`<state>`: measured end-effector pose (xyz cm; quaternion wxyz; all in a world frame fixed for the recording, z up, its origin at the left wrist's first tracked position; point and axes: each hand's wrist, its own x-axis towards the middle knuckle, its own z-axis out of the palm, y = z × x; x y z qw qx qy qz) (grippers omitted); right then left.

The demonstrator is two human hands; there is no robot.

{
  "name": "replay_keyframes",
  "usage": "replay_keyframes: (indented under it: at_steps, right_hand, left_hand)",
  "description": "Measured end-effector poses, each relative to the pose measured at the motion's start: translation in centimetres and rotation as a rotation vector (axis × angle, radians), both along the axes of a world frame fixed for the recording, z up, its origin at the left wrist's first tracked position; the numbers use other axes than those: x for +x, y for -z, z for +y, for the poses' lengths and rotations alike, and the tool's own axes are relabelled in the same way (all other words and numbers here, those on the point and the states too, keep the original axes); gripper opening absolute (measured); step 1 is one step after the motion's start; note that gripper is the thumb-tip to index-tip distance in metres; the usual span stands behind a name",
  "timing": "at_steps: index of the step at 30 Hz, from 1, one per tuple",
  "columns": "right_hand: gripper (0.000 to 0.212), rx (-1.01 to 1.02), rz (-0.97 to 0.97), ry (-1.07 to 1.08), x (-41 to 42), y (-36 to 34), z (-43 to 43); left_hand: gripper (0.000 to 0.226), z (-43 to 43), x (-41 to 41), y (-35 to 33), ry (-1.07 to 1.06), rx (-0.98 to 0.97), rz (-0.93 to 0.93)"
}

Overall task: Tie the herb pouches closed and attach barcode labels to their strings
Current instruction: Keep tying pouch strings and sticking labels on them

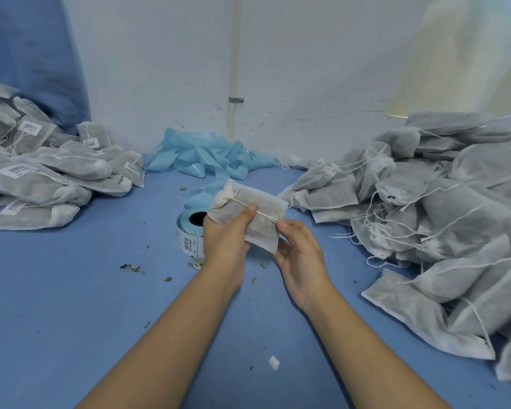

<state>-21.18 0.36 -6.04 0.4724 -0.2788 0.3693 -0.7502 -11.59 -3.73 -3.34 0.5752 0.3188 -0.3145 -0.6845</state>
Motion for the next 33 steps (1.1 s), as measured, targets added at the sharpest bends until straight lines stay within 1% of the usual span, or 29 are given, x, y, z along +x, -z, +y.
replay_keyframes:
  at_steps: [3,5,6,8,9,10,12,13,15,17,19,21,24,26,27,28,30,31,32,33]
  right_hand:
    - [0.014,0.032,0.138,0.026,0.3,0.2,-0.2]
    - [0.014,0.082,0.250,0.060,0.6,0.5,-0.3]
    - [0.012,0.106,0.284,0.077,0.6,0.7,-0.4]
    - [0.008,0.140,0.334,0.098,0.6,0.9,-0.6]
    - [0.013,0.155,0.381,0.096,0.5,0.9,-0.6]
    - [0.023,0.172,0.460,0.087,0.5,1.0,-0.6]
    - [0.040,0.182,0.646,0.073,0.8,0.9,-0.4]
    - [0.043,0.170,0.701,0.077,1.0,0.8,-0.3]
    - [0.039,0.166,0.710,0.095,1.0,0.9,-0.2]
    - [0.029,0.207,0.633,0.082,0.7,0.9,-0.3]
    - [0.028,0.218,0.543,0.068,0.5,0.9,-0.3]
    - [0.035,0.186,0.514,0.102,0.5,0.9,-0.4]
    - [0.040,0.172,0.573,0.229,0.5,1.1,-0.5]
    - [0.037,0.169,0.612,0.310,0.1,1.3,-0.5]
    - [0.035,0.164,0.629,0.327,-0.1,1.3,-0.5]
    - [0.034,0.164,0.646,0.331,-0.3,1.3,-0.5]
    - [0.034,0.161,0.669,0.308,-0.5,1.3,-0.5]
    - [0.035,0.155,0.682,0.287,-0.5,1.3,-0.5]
    - [0.035,0.149,0.700,0.267,-0.5,1.4,-0.5]
    - [0.036,0.145,0.717,0.246,-0.4,1.4,-0.5]
  left_hand:
    - [0.014,-0.5,0.6,-0.1,-0.009,0.023,0.002]
    - [0.007,-0.9,1.1,-0.3,-0.020,0.003,-0.038]
    - [0.006,-1.1,1.2,-0.3,-0.040,-0.024,-0.099]
    - [0.015,-1.3,1.5,-0.1,-0.121,-0.135,-0.335]
    - [0.023,-1.2,1.6,0.1,-0.169,-0.209,-0.459]
    - [0.028,-0.9,1.6,0.3,-0.208,-0.284,-0.578]
    - [0.033,-0.3,1.6,0.8,-0.246,-0.410,-0.785]
    - [0.035,-0.1,1.6,1.2,-0.252,-0.470,-0.866]
    - [0.037,0.0,1.7,1.9,-0.259,-0.580,-0.976]
    - [0.037,-0.1,2.0,2.4,-0.260,-0.603,-1.036]
    - [0.035,-0.4,2.1,2.8,-0.257,-0.583,-1.047]
    - [0.034,-0.5,2.2,3.1,-0.233,-0.616,-1.019]
    - [0.038,-0.1,2.2,3.3,-0.113,-0.645,-0.835]
    - [0.042,-0.1,2.3,3.2,0.000,-0.628,-0.684]
    - [0.042,-0.1,2.4,3.1,0.034,-0.622,-0.643]
    - [0.037,0.0,2.3,3.0,0.060,-0.621,-0.614]
    - [0.010,0.1,2.1,2.9,0.105,-0.624,-0.575]
    - [0.011,0.2,2.1,2.9,0.113,-0.619,-0.563]
    - [0.021,0.3,2.1,2.9,0.127,-0.619,-0.544]
    - [0.024,0.2,2.0,3.0,0.146,-0.611,-0.526]
